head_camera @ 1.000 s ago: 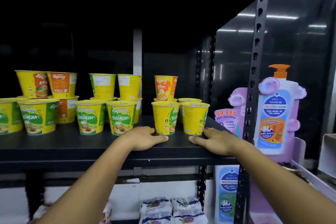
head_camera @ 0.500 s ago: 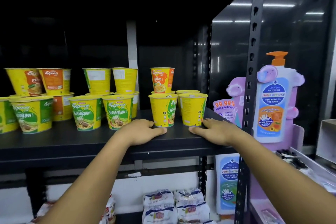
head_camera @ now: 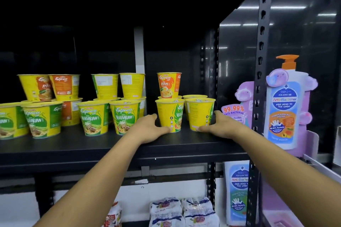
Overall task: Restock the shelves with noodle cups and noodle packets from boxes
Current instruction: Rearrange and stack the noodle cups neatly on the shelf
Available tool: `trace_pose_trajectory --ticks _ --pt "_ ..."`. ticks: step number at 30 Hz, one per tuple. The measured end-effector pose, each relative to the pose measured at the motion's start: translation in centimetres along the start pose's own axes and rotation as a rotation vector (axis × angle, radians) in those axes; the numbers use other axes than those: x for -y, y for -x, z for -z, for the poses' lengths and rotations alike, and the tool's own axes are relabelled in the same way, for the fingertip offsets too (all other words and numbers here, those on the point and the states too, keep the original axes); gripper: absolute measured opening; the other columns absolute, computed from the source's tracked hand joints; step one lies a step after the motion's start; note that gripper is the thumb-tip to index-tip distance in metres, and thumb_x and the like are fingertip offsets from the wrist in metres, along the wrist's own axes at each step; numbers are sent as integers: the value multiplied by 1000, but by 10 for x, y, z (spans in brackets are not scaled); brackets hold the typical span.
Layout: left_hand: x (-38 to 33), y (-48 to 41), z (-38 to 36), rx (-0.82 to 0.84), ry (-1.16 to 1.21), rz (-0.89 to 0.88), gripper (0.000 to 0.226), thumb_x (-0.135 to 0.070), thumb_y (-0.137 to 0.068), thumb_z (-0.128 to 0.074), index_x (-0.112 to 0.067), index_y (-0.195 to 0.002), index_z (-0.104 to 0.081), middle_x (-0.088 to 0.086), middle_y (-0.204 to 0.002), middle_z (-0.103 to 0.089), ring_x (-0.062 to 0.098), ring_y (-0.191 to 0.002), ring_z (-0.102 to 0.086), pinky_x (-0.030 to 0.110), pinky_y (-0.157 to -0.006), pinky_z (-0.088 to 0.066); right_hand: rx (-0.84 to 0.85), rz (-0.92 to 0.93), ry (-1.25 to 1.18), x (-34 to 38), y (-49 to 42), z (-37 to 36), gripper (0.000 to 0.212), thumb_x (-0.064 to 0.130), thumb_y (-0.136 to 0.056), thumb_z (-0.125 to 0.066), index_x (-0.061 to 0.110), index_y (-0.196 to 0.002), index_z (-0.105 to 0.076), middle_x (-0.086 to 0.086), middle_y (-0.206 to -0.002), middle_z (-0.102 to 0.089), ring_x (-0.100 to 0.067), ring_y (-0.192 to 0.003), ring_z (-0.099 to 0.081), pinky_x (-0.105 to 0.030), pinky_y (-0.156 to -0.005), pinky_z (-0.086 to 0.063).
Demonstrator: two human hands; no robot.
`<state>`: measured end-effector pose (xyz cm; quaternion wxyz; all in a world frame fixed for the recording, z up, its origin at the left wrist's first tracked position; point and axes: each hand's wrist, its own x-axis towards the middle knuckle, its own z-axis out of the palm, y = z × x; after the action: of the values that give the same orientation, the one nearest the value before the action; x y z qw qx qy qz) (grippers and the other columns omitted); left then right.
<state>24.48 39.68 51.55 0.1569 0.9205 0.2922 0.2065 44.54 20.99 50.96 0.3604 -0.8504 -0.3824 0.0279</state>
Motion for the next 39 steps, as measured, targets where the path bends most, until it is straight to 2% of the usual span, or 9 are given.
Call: trace_pose_trajectory --ticks 6,10,15,18,21,23,27,33,39 --pt "-17 -13 -7 -103 226 54 84 -64 -75 -82 -22 -136 -42 0 -132 -61 21 -115 -60 38 -91 -51 -26 83 -279 3 -12 -9 84 36 -74 -90 29 -141 -39 8 -117 -63 -15 -108 -61 -35 -95 -49" --pt "-20 -18 -15 -158 339 52 91 -63 -70 -86 -22 -135 -37 -1 -130 -59 18 -110 -58 36 -90 -51 23 138 -421 -9 -14 -8 84 21 -80 -87 29 -145 -35 13 -115 -63 -8 -107 -63 -33 -99 -48" --pt "-11 -20 -17 -180 463 38 104 -82 -42 -82 -31 -126 -46 -3 -124 -64 18 -110 -65 47 -95 -58 41 141 -496 -19 -20 -8 74 25 -82 -86 36 -139 -39 6 -127 -66 -14 -116 -64 -44 -112 -45" --pt "-12 -13 -15 -164 541 22 90 -62 -62 -91 -30 -132 -46 -4 -123 -66 15 -108 -66 45 -96 -57 33 154 -467 -20 -21 -10 77 29 -83 -85 36 -144 -38 6 -132 -65 -16 -119 -63 -47 -112 -45" --pt "-10 -11 -16 -181 597 -11 84 -37 -82 -87 -28 -148 -37 -3 -127 -65 17 -112 -65 43 -100 -54 29 157 -454 -19 -19 -10 76 29 -85 -84 34 -146 -38 5 -135 -62 -17 -120 -61 -47 -113 -44" --pt "-8 -12 -17 -200 579 -37 81 -37 -85 -84 -30 -150 -36 -5 -129 -64 17 -115 -63 43 -101 -53 28 158 -451 -18 -18 -10 76 28 -86 -83 33 -146 -37 4 -136 -61 -18 -122 -60 -47 -113 -43" --pt "-9 -14 -20 -212 439 -29 88 -59 -70 -88 -28 -140 -42 -3 -131 -61 19 -118 -61 46 -100 -53 25 170 -459 -16 -14 -10 70 25 -87 -82 35 -141 -39 5 -133 -61 -17 -122 -60 -44 -113 -43" --pt "-6 -18 -20 -200 533 -34 84 -26 -86 -84 -26 -152 -32 -1 -132 -65 21 -121 -62 46 -103 -51 25 166 -453 -18 -16 -10 73 30 -84 -84 37 -141 -39 5 -135 -62 -18 -123 -61 -49 -113 -44" --pt "-6 -20 -23 -168 510 -61 72 -28 -88 -82 -26 -145 -38 -6 -131 -64 17 -119 -61 42 -103 -49 11 145 -484 -19 -18 -10 80 28 -80 -88 34 -145 -40 5 -128 -67 -16 -118 -65 -46 -110 -47"
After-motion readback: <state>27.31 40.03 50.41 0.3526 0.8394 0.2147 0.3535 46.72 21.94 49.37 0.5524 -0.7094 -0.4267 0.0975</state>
